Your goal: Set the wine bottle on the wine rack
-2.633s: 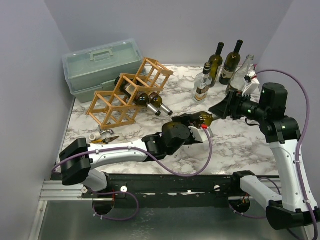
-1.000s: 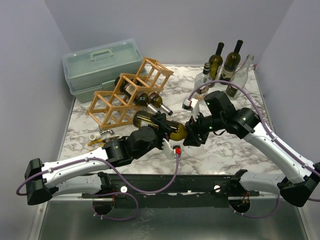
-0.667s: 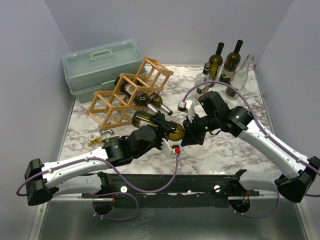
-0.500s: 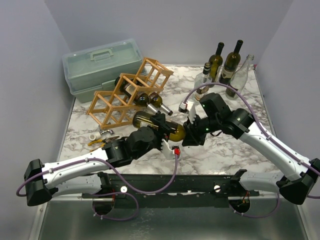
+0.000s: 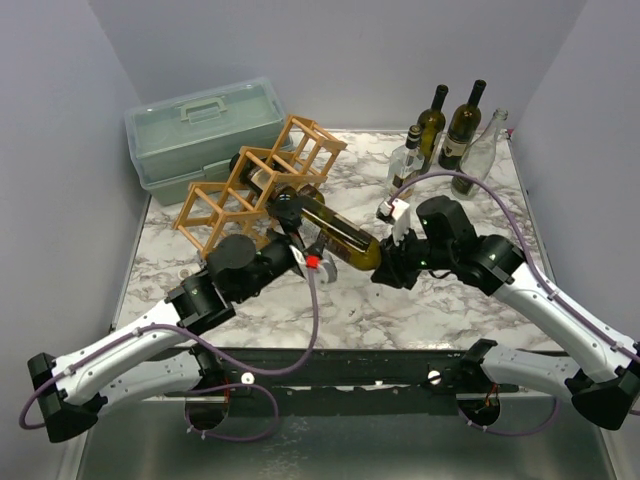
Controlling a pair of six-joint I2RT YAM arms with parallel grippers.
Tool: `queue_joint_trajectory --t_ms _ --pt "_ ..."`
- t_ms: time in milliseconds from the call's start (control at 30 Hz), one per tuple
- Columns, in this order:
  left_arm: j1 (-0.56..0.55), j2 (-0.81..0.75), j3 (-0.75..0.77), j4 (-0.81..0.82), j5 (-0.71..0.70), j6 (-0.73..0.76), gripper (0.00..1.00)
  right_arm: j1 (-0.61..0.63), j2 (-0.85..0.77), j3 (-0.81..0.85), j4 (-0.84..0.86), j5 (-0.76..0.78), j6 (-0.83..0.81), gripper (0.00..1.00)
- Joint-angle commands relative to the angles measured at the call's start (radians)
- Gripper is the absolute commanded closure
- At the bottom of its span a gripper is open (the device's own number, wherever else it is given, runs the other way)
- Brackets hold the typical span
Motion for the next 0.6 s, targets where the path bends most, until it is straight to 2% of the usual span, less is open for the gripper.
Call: queue_joint_trajectory --t_ms 0,133,267,567 --pt "0.136 -0.056 0.082 0.216 0.08 -0.282 0.01 -0.001 -0.02 -0.027 0.069 0.002 0.0 1.0" --pt "0.227 -0.02 0.135 0.278 -0.051 -0.423 0.01 -0.002 -0.019 -0.036 0.073 -0.065 -0.018 0.99" --pt "0.281 0.024 0.152 0.316 -0.169 -0.495 0.01 -0.002 0.002 -0.043 0.088 -0.123 -0.017 0.99" --pt "0.338 0.088 0.16 0.37 -0.411 -0.535 0.01 0.031 0.128 -0.031 0.131 -0.14 0.027 0.99"
